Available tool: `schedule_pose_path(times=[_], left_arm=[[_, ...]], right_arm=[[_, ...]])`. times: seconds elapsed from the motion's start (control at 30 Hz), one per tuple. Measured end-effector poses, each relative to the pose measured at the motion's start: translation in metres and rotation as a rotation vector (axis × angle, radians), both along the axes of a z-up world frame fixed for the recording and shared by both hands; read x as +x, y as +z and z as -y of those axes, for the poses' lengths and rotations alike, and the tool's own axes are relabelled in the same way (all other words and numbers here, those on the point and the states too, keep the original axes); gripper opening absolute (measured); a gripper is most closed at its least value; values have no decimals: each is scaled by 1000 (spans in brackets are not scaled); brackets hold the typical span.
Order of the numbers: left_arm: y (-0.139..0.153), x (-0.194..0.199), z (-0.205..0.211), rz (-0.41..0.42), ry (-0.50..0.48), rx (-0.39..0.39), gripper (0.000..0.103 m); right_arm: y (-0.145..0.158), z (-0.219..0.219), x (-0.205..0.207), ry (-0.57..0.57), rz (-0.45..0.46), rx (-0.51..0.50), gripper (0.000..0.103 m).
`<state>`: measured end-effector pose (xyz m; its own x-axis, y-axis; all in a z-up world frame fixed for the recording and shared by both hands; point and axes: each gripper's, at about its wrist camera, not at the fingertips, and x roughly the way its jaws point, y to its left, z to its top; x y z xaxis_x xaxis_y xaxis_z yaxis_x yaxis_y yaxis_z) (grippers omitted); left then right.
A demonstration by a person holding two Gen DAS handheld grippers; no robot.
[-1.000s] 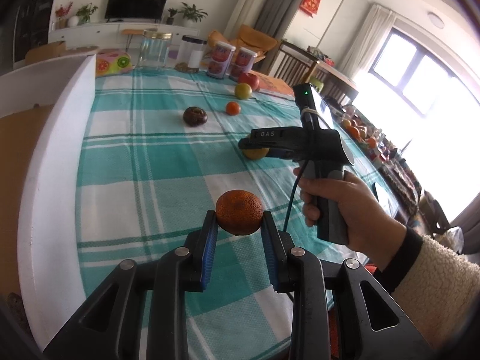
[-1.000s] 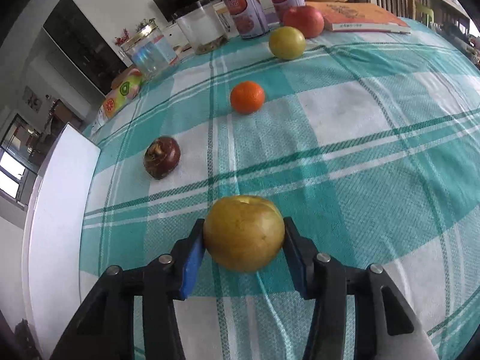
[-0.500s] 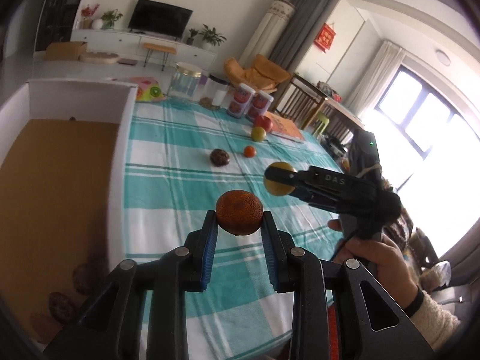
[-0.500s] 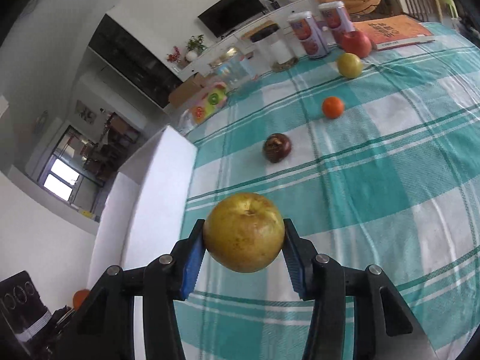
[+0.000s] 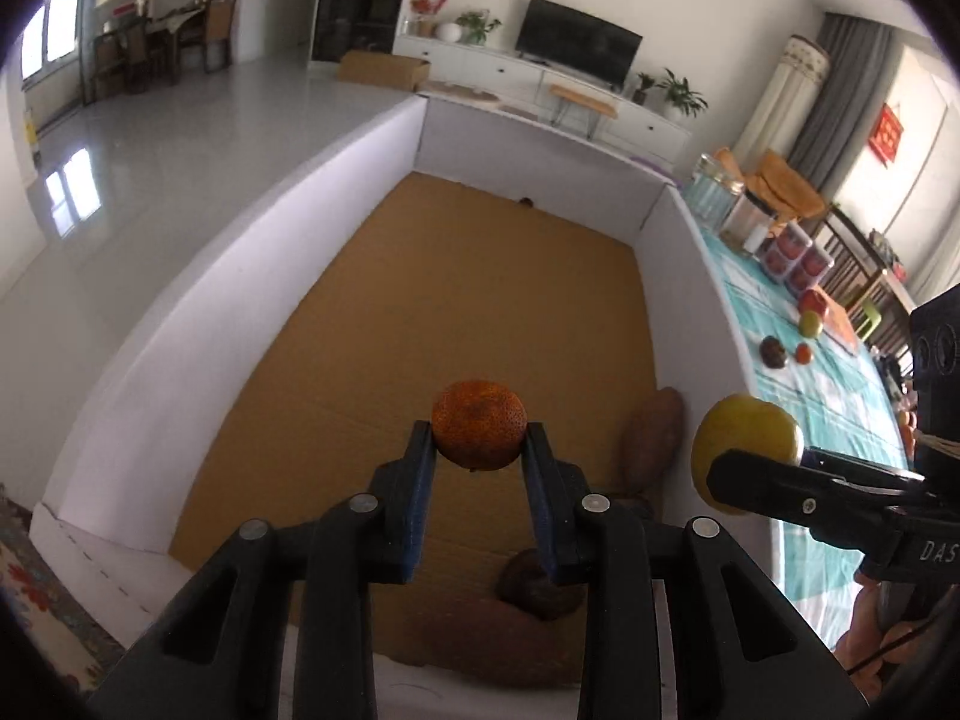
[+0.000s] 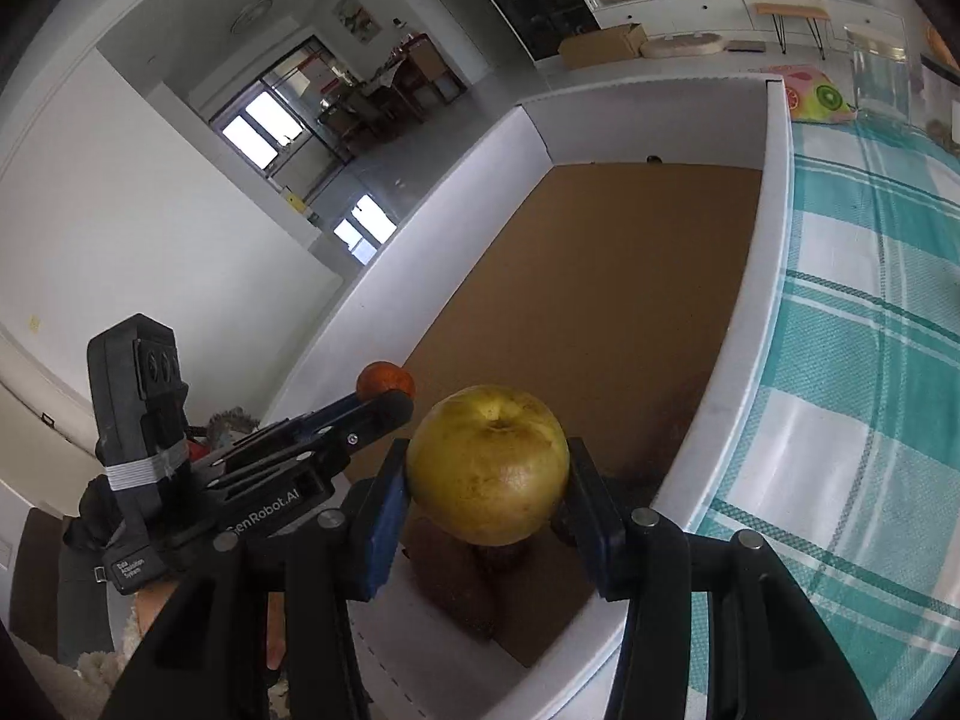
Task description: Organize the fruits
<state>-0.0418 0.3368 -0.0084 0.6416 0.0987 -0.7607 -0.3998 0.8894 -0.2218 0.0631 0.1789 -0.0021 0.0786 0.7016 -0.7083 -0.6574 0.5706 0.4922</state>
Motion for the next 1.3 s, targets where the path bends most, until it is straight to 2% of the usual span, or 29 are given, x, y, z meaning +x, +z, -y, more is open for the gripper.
schedule_pose_path(times=[0.03, 0.1, 0.13, 0.17, 0.2, 0.23, 0.33, 0.37, 0.47, 0.6, 0.7, 0.8, 0.83, 0.87, 0.9, 1.0, 1.1, 1.2, 1.27, 1.3], left_arm=[[-2, -1, -1, -6, 11, 17, 31], [-2, 0, 0, -13, 37, 48, 45], [-2, 1, 1, -11, 47, 54, 66], [0, 2, 2, -1, 59, 60, 81], [3, 2, 5, 19, 68, 67, 84], [7, 2, 9, 39, 67, 74, 85], [21, 11, 29, 90, 32, 96, 85], [25, 14, 38, 111, 10, 98, 86], [38, 22, 74, 169, -86, 86, 89], [47, 36, 145, 203, -285, 38, 93], [40, 54, 202, 174, -438, -11, 94], [20, 76, 255, 145, -549, -18, 94], [11, 84, 268, 138, -566, -2, 94], [2, 92, 280, 132, -574, 14, 94], [-7, 101, 289, 128, -576, 27, 94], [-35, 130, 308, 76, -558, 61, 94], [-57, 147, 313, 29, -531, 83, 94], [-76, 155, 317, -10, -530, 142, 94], [-84, 155, 318, -38, -533, 150, 94], [-83, 152, 317, -24, -535, 148, 94]], right_arm=[[-4, -4, 2, -2, 11, -16, 49], [-7, -7, 8, -18, 38, -33, 51], [-6, -3, 12, -35, 46, -19, 53], [-4, 4, 15, -50, 46, 15, 59], [0, 13, 20, -69, 48, 44, 62], [4, 25, 24, -97, 63, 58, 69], [14, 72, 33, -194, 149, 57, 80], [16, 92, 34, -235, 181, 42, 87], [7, 158, 43, -392, 275, -53, 99], [-33, 256, 67, -609, 299, -266, 99], [-57, 326, 69, -757, 311, -406, 99], [-70, 384, 60, -890, 310, -460, 99], [-72, 398, 59, -938, 273, -457, 99], [-70, 411, 58, -981, 239, -422, 99], [-66, 420, 54, -1011, 244, -389, 99], [-65, 426, 54, -1063, 259, -436, 99], [-74, 427, 58, -1065, 232, -449, 99], [-78, 426, 60, -1063, 220, -464, 99], [-80, 425, 60, -1061, 214, -467, 99], [-81, 425, 61, -1061, 205, -469, 99]])
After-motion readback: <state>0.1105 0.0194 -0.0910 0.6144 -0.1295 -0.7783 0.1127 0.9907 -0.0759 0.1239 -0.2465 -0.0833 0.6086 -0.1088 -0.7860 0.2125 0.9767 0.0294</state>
